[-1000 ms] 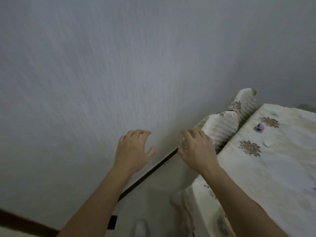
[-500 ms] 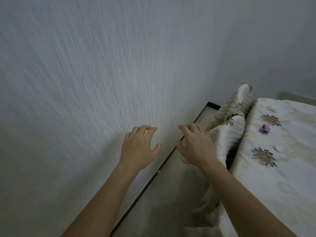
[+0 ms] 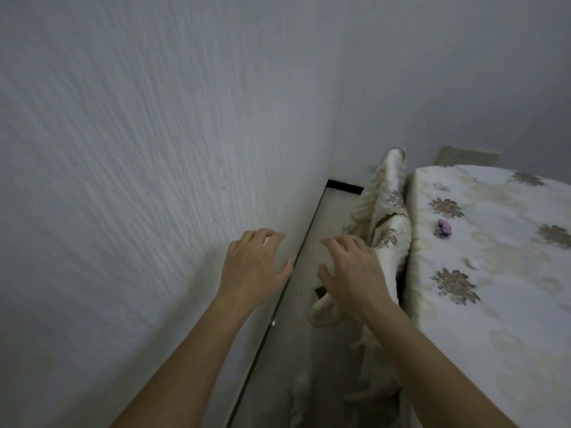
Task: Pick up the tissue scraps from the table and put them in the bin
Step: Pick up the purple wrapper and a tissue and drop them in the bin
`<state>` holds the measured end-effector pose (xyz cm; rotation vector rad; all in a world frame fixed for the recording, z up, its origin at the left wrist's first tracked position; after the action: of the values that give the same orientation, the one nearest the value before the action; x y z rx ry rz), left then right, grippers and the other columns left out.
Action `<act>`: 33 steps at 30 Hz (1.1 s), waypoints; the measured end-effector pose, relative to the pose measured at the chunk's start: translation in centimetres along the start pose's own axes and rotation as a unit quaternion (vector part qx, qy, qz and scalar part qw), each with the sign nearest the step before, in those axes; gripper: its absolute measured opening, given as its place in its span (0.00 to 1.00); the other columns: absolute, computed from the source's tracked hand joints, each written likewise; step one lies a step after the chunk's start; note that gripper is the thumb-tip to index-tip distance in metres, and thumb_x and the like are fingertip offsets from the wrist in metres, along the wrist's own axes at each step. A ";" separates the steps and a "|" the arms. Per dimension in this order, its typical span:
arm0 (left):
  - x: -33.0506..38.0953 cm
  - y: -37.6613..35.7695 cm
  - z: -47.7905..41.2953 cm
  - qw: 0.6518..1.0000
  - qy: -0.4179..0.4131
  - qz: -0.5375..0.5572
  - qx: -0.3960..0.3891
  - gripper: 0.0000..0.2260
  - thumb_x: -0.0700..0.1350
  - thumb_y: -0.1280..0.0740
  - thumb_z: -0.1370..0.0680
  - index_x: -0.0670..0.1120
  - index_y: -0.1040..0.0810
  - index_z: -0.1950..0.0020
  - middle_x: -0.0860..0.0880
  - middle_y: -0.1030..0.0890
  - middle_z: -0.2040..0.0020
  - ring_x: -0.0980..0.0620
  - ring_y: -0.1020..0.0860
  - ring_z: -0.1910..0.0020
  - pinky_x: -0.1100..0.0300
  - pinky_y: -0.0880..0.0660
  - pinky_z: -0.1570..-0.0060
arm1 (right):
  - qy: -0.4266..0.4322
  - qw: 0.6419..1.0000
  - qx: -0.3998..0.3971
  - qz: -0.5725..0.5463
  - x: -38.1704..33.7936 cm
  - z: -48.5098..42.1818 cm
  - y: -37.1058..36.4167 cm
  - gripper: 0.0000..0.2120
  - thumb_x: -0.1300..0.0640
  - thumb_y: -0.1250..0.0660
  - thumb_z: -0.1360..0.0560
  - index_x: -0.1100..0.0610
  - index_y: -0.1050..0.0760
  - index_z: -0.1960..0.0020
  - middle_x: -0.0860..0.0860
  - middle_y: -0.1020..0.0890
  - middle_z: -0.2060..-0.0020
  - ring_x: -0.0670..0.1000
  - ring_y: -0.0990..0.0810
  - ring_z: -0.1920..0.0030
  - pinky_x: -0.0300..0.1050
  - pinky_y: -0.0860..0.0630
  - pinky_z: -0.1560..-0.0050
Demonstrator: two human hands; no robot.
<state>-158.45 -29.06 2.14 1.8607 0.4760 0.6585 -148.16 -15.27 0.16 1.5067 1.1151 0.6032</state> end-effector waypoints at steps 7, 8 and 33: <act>-0.1 -5.1 -11.8 0.998 -0.051 -0.008 -0.021 0.23 0.59 0.37 0.24 0.51 0.27 0.32 0.50 0.22 0.36 0.49 0.26 0.39 0.51 0.27 0.44 | -0.046 0.999 0.016 -0.012 4.6 -9.5 -3.7 0.22 0.47 0.34 0.26 0.51 0.27 0.34 0.51 0.21 0.41 0.54 0.24 0.40 0.52 0.25 0.43; 0.1 -5.9 -13.9 0.998 -0.059 -0.009 -0.024 0.23 0.59 0.37 0.24 0.51 0.27 0.32 0.50 0.22 0.37 0.49 0.26 0.39 0.51 0.27 0.45 | -0.054 0.998 0.016 -0.017 5.5 -11.2 -4.1 0.21 0.47 0.34 0.26 0.52 0.26 0.34 0.52 0.21 0.41 0.54 0.24 0.41 0.52 0.25 0.43; 21.8 -23.7 -44.0 0.925 -0.336 0.084 -0.158 0.22 0.59 0.39 0.23 0.52 0.28 0.32 0.52 0.23 0.37 0.50 0.27 0.38 0.51 0.28 0.41 | -0.353 0.932 0.074 -0.036 35.0 -23.9 -5.1 0.18 0.53 0.31 0.27 0.56 0.23 0.38 0.55 0.20 0.45 0.58 0.23 0.44 0.51 0.25 0.50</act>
<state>-170.27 24.01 -2.27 1.6923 -0.2304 0.1557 -155.13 26.45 -5.39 1.6114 0.6525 -0.0953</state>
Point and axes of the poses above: each hand's wrist, its own z-axis away from the middle knuckle, its own y-axis out of the back of the hand, x = y × z, the point moved 9 cm from there along -z, towards the middle knuckle
